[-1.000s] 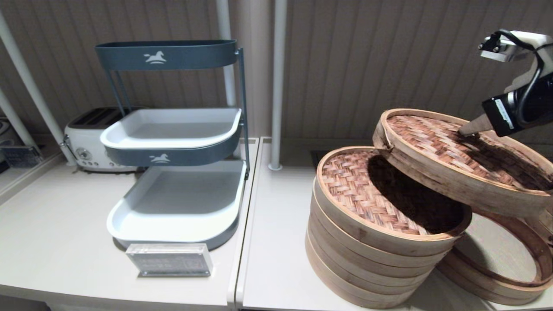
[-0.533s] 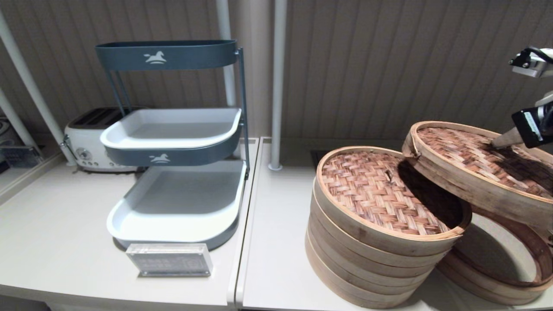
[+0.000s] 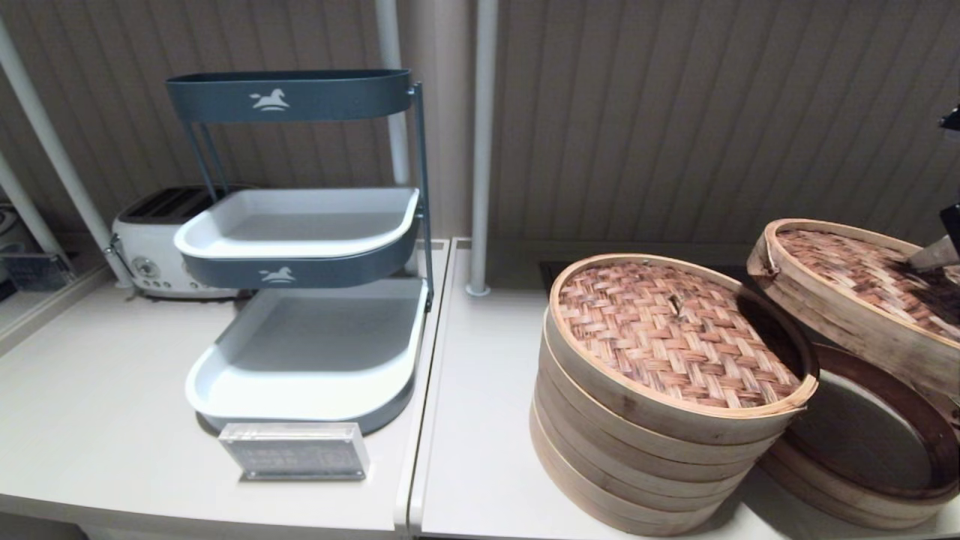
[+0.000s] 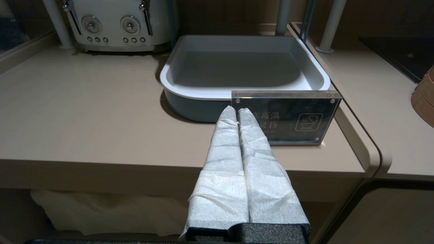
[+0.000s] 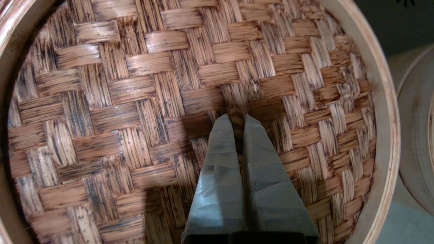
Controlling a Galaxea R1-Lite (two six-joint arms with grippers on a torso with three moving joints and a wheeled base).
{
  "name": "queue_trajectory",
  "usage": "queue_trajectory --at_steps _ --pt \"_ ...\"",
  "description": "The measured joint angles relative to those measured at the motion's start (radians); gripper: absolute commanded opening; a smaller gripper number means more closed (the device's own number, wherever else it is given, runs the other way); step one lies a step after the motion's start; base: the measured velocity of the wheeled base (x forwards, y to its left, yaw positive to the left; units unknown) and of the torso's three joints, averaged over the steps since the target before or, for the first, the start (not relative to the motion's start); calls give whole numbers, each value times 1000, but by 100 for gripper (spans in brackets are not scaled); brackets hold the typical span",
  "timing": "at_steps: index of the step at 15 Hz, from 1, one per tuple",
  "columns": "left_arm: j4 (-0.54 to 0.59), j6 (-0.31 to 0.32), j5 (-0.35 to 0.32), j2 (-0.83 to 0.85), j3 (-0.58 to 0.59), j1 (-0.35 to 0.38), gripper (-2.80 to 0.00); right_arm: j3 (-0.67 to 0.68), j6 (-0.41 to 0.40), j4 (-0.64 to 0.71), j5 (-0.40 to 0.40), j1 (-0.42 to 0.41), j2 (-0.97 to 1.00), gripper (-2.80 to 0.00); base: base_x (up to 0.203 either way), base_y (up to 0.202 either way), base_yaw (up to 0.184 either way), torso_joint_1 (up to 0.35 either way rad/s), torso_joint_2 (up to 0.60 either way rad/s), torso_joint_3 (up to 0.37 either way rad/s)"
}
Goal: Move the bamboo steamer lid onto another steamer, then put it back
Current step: Put the steamer
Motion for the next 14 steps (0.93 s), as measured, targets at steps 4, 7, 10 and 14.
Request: queue_trajectory --at_steps 4,7,10,14 --pt "0 0 0 0 0 0 -280 41 -6 -37 0 -48 3 -280 0 0 0 0 0 0" --pt "-1 0 0 0 0 0 -280 120 -14 -134 0 -81 3 -280 0 0 0 0 0 0" --pt "0 0 0 0 0 0 -280 166 -15 -154 -1 -99 3 -280 0 0 0 0 0 0" --pt "0 0 0 0 0 0 -280 187 -16 -159 -1 -116 7 -280 0 0 0 0 0 0"
